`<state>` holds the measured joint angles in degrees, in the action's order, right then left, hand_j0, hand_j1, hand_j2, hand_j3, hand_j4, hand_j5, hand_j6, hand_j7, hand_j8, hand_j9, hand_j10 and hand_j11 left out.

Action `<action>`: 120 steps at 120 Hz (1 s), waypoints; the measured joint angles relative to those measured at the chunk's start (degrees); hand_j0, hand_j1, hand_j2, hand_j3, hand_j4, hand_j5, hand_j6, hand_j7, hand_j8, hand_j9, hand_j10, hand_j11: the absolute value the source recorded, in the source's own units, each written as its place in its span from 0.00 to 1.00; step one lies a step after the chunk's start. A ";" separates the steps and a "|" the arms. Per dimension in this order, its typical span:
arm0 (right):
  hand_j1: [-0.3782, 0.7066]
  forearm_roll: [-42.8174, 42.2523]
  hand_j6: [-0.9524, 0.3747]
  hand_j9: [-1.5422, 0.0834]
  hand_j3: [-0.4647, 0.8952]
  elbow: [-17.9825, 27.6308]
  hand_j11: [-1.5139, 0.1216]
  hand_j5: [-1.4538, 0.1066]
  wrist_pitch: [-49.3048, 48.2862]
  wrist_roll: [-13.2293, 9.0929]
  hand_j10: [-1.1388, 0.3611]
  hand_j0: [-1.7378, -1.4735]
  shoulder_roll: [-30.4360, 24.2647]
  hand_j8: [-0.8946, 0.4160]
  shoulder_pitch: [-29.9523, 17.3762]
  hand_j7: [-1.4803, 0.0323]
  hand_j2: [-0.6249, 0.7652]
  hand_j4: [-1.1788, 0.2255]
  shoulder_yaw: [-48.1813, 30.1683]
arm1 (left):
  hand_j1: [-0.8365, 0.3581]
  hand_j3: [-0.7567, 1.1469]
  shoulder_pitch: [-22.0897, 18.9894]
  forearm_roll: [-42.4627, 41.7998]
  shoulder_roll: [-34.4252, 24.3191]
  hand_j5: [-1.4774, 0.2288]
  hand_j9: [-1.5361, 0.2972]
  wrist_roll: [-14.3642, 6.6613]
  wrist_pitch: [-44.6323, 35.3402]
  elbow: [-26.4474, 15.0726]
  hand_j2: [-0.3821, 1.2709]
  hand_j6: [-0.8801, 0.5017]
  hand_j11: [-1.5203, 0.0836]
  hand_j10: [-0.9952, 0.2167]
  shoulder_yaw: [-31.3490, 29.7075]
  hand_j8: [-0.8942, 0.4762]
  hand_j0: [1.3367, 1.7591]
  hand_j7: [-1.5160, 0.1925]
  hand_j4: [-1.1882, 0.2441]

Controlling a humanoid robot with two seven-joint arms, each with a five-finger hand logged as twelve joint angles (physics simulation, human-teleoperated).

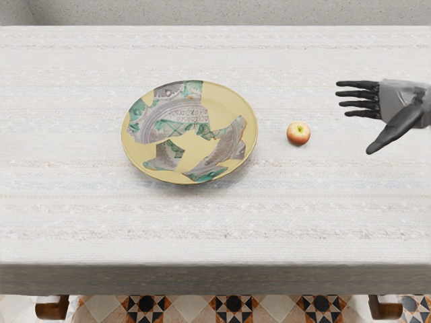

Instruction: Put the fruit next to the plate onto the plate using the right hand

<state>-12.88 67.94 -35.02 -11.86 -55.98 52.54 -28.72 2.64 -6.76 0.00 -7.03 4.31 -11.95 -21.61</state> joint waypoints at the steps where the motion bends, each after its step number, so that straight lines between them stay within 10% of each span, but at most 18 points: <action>1: 0.06 -0.10 0.69 0.92 0.34 0.01 0.90 0.90 0.00 -0.07 0.74 0.30 0.09 0.66 0.06 0.95 0.45 0.82 0.00 | 0.74 0.40 0.00 0.00 0.00 0.68 0.66 0.00 0.00 0.00 0.26 0.46 0.75 0.62 0.00 0.47 0.76 0.70 0.66; 42: 0.07 -13.87 0.69 0.92 0.34 6.03 0.89 0.90 0.67 -5.09 0.73 0.30 2.89 0.65 3.93 0.95 0.44 0.81 -2.12 | 0.74 0.40 0.00 0.00 0.00 0.68 0.66 0.00 0.00 0.00 0.26 0.46 0.75 0.62 0.00 0.47 0.76 0.70 0.66; 72: 0.07 -35.27 0.69 0.92 0.34 14.38 0.89 0.90 25.45 -5.54 0.73 0.30 9.97 0.65 1.02 0.95 0.45 0.81 -0.63 | 0.74 0.40 0.00 0.00 0.00 0.68 0.66 0.00 0.00 0.00 0.26 0.46 0.75 0.62 -0.01 0.47 0.76 0.70 0.66; 120: 0.12 -43.66 0.65 0.88 0.34 -2.86 0.86 0.86 43.55 -5.72 0.70 0.30 27.01 0.62 -1.19 0.91 0.44 0.78 6.23 | 0.74 0.40 0.00 0.00 0.00 0.68 0.66 0.00 0.00 0.00 0.26 0.46 0.75 0.62 -0.01 0.47 0.76 0.70 0.66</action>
<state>-56.54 65.07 8.53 -17.58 -28.96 51.35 -22.49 2.64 -6.76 0.00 -7.03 4.31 -11.95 -21.61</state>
